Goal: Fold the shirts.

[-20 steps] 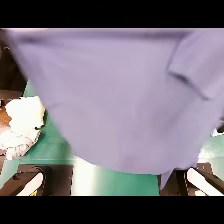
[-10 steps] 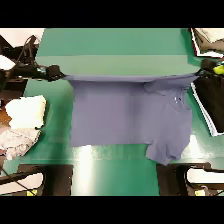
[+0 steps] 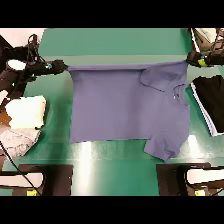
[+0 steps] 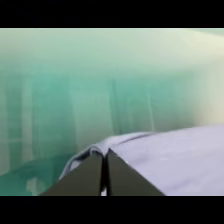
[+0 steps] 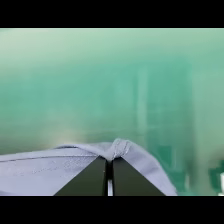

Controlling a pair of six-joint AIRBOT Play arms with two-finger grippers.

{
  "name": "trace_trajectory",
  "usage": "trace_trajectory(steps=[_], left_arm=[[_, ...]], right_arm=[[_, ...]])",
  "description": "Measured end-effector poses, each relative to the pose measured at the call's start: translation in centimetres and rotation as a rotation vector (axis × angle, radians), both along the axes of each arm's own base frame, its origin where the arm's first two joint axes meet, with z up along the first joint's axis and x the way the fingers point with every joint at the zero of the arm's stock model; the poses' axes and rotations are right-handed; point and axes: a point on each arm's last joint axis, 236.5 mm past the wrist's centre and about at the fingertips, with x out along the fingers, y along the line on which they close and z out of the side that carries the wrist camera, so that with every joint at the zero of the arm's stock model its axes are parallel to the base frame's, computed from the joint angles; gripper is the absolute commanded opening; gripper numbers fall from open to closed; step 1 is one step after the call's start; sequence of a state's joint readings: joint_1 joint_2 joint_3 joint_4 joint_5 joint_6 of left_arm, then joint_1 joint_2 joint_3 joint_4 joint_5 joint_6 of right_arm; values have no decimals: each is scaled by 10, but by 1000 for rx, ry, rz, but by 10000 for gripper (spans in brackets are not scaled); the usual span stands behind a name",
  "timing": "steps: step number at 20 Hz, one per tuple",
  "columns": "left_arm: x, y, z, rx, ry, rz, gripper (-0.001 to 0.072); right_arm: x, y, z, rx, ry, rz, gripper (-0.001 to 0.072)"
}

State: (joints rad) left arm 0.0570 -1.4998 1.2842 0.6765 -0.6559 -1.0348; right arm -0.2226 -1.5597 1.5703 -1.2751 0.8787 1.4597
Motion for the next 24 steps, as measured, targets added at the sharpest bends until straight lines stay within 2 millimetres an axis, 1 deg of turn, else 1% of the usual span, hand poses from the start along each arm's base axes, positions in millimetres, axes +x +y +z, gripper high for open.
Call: trace_trajectory(steps=[2,4,6,10,13,14,15,16,17,20,22,24], left_arm=[[-10,-5,-9,26,35,-54,26],[-24,-11,-22,47,87,-114,26],[-39,-15,-39,60,145,-158,27],[-67,-18,-72,73,250,-208,27],[-83,-21,-86,72,305,-238,30],[-88,-23,-88,69,322,-251,198],[-93,-25,-90,66,339,-266,429],[-98,-26,-92,64,356,-278,458],[-104,-27,-94,57,379,-287,458],[-118,-25,-96,58,455,-299,457],[-129,-16,-91,66,504,-303,457],[-146,-7,-86,69,553,-311,457]], right_arm=[[-12,-4,-15,-49,68,18,16],[-33,-9,-34,-92,155,34,16],[-56,-11,-55,-121,234,47,16],[-94,-10,-89,-134,344,60,18],[-116,-7,-107,-131,400,69,21],[-120,-6,-110,-131,410,70,31],[-124,-5,-112,-129,419,71,160],[-128,-5,-112,-129,431,74,334],[-130,-5,-111,-131,441,76,347],[-139,-4,-101,-115,480,82,347],[-150,-1,-91,-77,507,93,346],[-167,9,-78,3,522,111,344]])
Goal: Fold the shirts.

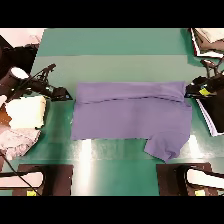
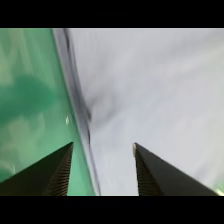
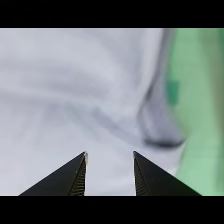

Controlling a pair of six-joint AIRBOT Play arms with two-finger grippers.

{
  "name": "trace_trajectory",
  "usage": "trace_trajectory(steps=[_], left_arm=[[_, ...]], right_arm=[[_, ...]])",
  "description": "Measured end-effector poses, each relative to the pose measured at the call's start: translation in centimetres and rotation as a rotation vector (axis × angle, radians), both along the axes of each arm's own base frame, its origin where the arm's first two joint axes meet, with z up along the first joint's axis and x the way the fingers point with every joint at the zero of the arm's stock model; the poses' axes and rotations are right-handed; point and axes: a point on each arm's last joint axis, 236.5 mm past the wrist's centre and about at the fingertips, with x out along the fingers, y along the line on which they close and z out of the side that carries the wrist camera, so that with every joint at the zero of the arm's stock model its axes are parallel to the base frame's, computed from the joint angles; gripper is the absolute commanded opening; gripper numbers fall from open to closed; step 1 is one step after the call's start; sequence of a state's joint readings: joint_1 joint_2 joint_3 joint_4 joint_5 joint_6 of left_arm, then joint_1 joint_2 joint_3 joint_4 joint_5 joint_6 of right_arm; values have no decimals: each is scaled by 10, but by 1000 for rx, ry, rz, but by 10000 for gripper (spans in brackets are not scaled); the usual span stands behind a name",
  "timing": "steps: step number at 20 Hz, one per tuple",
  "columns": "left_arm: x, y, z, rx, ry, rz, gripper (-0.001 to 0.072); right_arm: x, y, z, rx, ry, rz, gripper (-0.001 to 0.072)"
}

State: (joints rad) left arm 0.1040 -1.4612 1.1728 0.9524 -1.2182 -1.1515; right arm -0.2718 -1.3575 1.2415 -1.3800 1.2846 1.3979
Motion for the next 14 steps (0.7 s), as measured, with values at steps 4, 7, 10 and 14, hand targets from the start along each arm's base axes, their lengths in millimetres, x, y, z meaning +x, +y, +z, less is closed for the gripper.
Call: trace_trajectory(steps=[4,7,10,14], left_arm=[[-59,10,-7,14,111,-5,457],[-108,8,-27,16,191,21,421],[-149,2,-46,12,263,23,394],[-172,-15,-60,27,284,-24,396]], right_arm=[[-36,17,17,131,-6,-24,339],[-61,24,23,168,-25,-38,338],[-75,29,25,174,-48,-44,338],[-82,32,30,171,-74,-45,338]])
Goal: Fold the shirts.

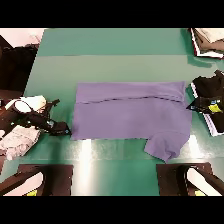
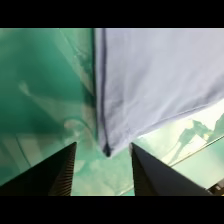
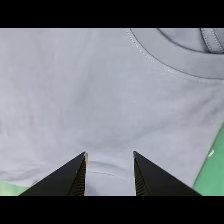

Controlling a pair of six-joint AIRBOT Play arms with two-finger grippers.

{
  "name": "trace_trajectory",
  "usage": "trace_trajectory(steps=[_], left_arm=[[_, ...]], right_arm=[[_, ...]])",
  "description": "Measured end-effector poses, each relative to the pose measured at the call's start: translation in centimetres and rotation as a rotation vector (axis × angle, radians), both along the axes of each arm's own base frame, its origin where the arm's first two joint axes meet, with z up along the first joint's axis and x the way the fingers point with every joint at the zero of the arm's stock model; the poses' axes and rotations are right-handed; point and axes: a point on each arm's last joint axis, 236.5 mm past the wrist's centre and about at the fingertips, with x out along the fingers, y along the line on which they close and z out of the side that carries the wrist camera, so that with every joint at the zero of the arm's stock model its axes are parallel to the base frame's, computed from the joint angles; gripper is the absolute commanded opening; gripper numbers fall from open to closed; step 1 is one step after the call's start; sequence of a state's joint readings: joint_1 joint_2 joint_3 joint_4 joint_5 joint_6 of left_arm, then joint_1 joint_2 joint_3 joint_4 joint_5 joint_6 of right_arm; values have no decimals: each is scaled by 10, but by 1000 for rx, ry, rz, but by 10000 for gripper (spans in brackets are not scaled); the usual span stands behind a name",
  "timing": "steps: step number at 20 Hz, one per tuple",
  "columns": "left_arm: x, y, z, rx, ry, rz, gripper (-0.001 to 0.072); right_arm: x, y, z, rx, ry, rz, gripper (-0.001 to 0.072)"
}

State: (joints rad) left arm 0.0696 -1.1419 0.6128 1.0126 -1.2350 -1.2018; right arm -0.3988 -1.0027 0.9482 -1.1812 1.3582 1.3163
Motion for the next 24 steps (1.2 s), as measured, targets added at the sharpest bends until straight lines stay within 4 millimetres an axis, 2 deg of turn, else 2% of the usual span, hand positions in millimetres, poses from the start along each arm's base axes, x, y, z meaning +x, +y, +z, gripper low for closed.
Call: trace_trajectory(steps=[2,3,5,9,10,11,12,17,19,21,24], left_arm=[[-3,-9,-3,6,-2,-10,395],[-3,-13,-4,4,-5,-9,315],[0,-14,-7,22,-26,-9,32],[4,-17,-8,25,-46,-6,26],[8,-18,-6,25,-63,-8,26],[12,-18,-2,23,-80,-9,26],[17,-19,2,21,-99,-13,27],[35,-21,19,15,-173,-27,27],[39,-21,21,15,-191,-30,27],[41,-21,23,14,-200,-32,27],[42,-22,24,11,-206,-31,27]], right_arm=[[-4,2,3,1,-1,5,338],[-6,3,4,-1,-4,6,338],[-8,4,8,-4,-11,9,338],[-28,-5,2,-52,57,14,341],[-38,-10,-3,-74,99,7,376],[-49,-15,-11,-94,151,2,457],[-61,-18,-20,-107,201,-3,483],[-121,-17,-70,-79,430,-56,481],[-137,-14,-86,-61,483,-81,481],[-147,-10,-100,-42,506,-95,471],[-148,-2,-113,-22,496,-106,450]])
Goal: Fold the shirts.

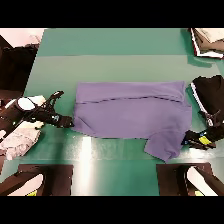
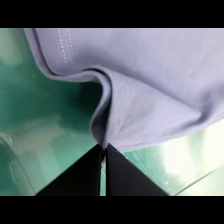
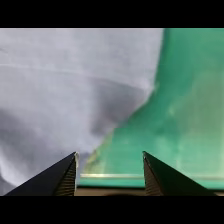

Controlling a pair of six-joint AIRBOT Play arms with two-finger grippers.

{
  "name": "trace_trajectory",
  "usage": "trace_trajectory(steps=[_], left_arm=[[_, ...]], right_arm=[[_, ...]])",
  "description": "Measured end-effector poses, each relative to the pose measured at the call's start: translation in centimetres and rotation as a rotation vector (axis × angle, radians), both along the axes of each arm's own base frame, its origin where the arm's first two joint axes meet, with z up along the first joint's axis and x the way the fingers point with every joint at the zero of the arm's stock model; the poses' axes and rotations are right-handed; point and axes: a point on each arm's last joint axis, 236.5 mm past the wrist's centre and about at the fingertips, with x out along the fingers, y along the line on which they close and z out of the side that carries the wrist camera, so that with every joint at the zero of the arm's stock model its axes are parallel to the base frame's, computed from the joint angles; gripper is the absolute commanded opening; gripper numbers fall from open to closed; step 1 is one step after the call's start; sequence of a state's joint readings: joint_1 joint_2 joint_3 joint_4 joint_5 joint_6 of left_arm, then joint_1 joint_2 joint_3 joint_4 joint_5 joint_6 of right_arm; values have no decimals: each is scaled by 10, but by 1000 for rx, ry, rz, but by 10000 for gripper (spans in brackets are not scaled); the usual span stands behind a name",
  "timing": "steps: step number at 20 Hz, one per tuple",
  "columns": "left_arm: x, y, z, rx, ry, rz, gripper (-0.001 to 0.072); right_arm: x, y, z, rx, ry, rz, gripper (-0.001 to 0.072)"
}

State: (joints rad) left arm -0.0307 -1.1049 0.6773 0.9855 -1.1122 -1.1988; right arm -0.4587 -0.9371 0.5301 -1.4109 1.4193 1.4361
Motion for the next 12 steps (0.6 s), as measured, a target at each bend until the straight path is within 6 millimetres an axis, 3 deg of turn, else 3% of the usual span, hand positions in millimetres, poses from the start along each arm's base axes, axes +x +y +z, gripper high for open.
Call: trace_trajectory(steps=[4,6,7,8,10,12], left_arm=[[1,-1,1,-3,-2,1,27],[1,-1,1,-5,-2,2,27],[1,-1,1,-5,-2,2,27],[0,-1,1,-6,0,1,27],[-1,-2,1,-7,5,-2,27],[-2,-2,1,-8,9,-5,27]], right_arm=[[6,9,-7,3,-26,25,435],[8,14,-11,4,-20,48,296],[9,16,-13,6,-17,60,286],[9,19,-14,9,-16,72,224],[12,23,-16,8,-27,92,37],[21,25,-15,-1,-72,100,20]])
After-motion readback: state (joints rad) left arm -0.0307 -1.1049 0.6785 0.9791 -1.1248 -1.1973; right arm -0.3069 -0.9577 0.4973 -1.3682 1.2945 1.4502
